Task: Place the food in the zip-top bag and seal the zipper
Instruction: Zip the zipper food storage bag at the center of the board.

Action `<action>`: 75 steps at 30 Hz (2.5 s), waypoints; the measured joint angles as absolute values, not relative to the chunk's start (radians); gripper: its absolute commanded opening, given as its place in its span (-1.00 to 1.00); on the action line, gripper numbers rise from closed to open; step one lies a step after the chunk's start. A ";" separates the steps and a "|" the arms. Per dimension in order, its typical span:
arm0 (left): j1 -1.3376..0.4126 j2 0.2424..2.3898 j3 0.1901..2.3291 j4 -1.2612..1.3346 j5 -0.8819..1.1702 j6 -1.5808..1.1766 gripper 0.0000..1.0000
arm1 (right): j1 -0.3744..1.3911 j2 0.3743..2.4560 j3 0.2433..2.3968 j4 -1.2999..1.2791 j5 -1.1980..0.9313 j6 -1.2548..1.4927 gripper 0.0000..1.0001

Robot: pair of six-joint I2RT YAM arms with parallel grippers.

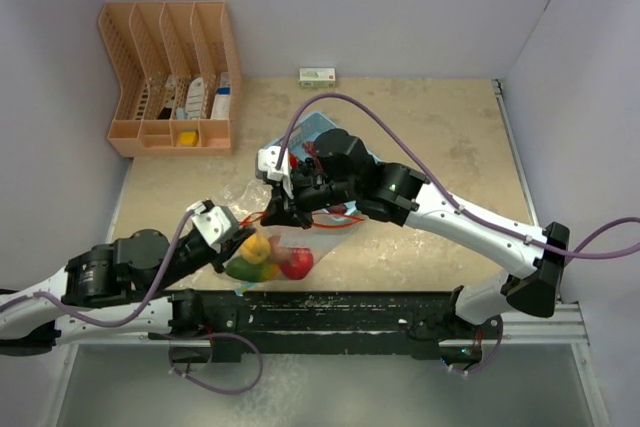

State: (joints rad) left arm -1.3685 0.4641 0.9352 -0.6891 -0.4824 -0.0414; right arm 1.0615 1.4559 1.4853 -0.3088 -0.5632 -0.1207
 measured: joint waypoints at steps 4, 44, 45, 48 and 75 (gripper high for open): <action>-1.368 0.477 0.935 -0.687 -0.480 -0.036 -0.21 | 1.066 1.451 1.486 -0.314 -0.502 -0.092 -1.00; -1.369 0.348 0.825 -0.323 -0.467 0.288 0.07 | 1.065 1.338 1.494 -0.391 -0.454 -0.055 -1.00; -1.369 0.342 0.825 -0.322 -0.467 0.288 0.15 | 1.065 1.338 1.494 -0.392 -0.454 -0.055 -1.00; -1.369 0.332 0.825 -0.313 -0.467 0.288 0.28 | 1.065 1.338 1.494 -0.393 -0.454 -0.055 -1.00; -1.369 0.378 0.867 -0.368 -0.423 0.270 -1.00 | 1.066 1.322 1.494 -0.391 -0.385 -0.065 0.16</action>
State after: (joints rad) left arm -1.3689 0.3782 0.8669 -0.3683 -0.4229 0.2703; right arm 1.0657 1.3220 1.4937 -0.3908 -0.3847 -0.0650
